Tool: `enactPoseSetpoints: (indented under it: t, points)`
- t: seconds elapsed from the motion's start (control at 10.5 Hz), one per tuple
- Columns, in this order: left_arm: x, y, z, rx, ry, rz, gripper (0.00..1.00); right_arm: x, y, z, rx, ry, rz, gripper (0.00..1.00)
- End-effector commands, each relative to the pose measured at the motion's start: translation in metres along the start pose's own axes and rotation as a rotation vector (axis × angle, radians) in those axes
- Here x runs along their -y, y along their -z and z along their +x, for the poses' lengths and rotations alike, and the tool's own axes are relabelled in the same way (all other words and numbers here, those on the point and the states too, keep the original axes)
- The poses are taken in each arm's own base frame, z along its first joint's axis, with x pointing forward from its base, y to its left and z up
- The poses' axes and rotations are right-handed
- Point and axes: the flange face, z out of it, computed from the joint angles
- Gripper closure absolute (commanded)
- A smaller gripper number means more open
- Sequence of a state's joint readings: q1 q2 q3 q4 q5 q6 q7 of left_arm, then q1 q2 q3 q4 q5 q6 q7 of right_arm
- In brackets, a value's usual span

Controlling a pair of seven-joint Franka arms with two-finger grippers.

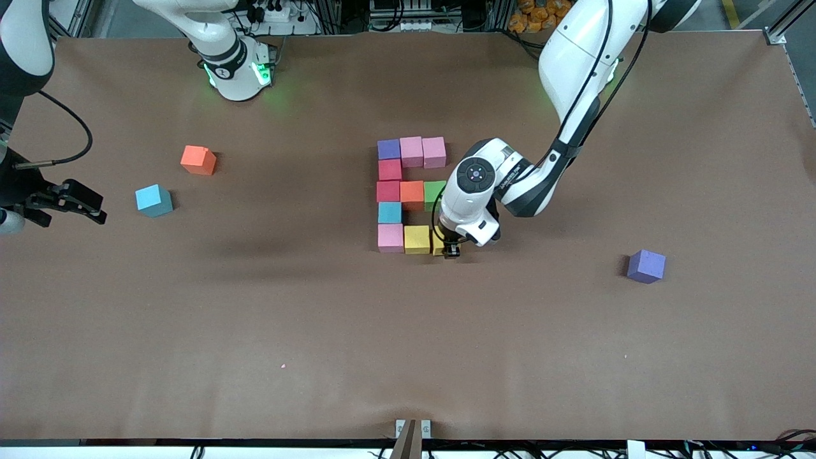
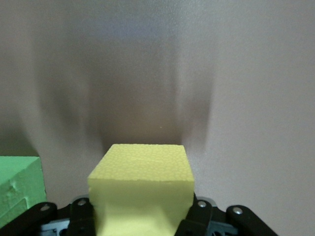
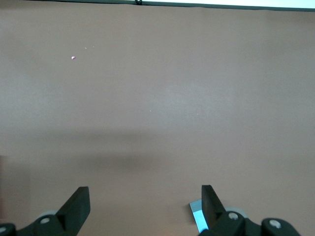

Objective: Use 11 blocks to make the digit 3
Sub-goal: 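Set the second yellow block beside the first with the left gripper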

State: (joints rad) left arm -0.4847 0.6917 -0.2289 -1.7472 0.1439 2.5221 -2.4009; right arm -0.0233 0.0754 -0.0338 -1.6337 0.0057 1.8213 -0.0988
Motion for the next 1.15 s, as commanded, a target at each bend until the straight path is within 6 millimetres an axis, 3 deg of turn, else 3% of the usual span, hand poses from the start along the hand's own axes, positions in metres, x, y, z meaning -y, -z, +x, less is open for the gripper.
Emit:
enactPoseSetpoints:
  t: [0.0,0.48,0.57,0.76,0.86,1.05]
  points:
    - [-0.0026,-0.0041,-0.0085,-0.016,0.000,-0.011,0.90,0.0020,0.0053,-0.0050,-0.008,-0.010,0.008,0.00]
    - [-0.0020,-0.0088,-0.0115,-0.017,-0.005,-0.009,0.86,0.0021,0.0052,-0.0051,-0.007,-0.011,0.010,0.00]
    - [-0.0003,-0.0099,-0.0127,-0.018,-0.010,-0.008,0.80,0.0021,0.0052,-0.0051,-0.007,-0.011,0.010,0.00]
    - [0.0007,-0.0100,-0.0136,-0.034,-0.042,-0.026,0.20,0.0021,0.0061,-0.0054,-0.008,-0.011,0.010,0.00]
    - [0.0012,-0.0107,-0.0132,-0.036,-0.044,-0.025,0.00,0.0021,0.0061,-0.0054,-0.008,-0.011,0.010,0.00]
    - [0.0007,-0.0094,-0.0121,-0.044,-0.046,-0.024,0.00,0.0012,0.0052,-0.0052,-0.007,-0.012,0.010,0.00]
